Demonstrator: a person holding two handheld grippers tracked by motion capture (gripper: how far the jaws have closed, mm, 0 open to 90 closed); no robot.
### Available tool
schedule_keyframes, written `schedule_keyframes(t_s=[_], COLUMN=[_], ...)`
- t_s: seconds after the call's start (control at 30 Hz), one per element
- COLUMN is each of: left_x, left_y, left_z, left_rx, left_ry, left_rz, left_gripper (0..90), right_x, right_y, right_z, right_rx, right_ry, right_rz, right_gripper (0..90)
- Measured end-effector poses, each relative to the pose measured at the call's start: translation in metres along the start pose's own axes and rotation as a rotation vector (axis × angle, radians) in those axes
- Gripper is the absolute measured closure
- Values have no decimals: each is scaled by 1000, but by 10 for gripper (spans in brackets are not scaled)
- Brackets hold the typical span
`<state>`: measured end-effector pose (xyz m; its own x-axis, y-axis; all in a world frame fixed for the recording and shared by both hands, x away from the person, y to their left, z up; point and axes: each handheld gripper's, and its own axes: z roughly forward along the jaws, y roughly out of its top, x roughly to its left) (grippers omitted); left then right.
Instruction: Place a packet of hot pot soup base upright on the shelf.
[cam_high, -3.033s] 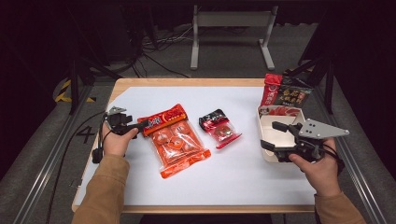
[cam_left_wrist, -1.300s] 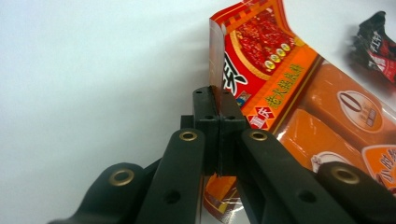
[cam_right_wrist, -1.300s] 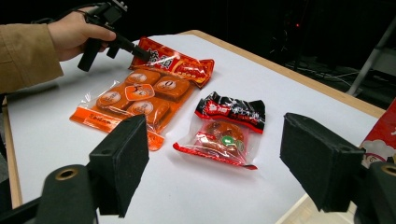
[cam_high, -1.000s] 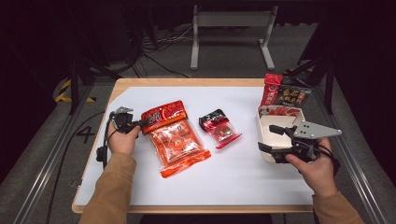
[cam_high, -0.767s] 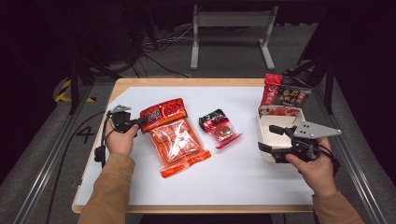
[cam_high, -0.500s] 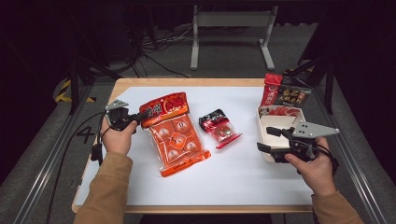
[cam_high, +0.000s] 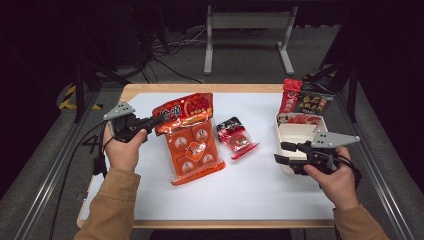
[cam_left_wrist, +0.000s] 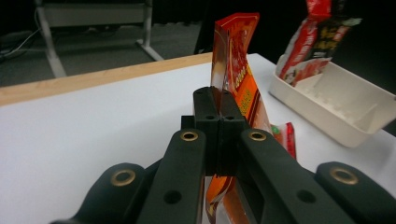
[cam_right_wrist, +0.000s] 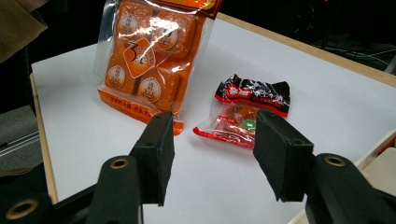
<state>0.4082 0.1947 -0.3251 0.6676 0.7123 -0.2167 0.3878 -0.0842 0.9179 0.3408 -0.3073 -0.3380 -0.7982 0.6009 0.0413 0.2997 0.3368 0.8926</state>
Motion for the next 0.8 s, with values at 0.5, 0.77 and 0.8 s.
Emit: schedule_keyframes(t_s=[0.5, 0.77, 0.8], left_x=[-50, -71, -74], left_y=[7, 9, 10], left_z=[-27, -39, -40], left_rx=[-65, -109, -106], left_ry=[-97, -107, -108], left_rz=[147, 215, 226], left_gripper=[900, 900, 900], right_x=[0, 4, 5], right_y=[-1, 0, 0], right_z=[-1, 2, 3], right_rx=[5, 8, 8], right_ry=[-3, 5, 6], right_rz=[5, -3, -5], right_gripper=[445, 443, 441])
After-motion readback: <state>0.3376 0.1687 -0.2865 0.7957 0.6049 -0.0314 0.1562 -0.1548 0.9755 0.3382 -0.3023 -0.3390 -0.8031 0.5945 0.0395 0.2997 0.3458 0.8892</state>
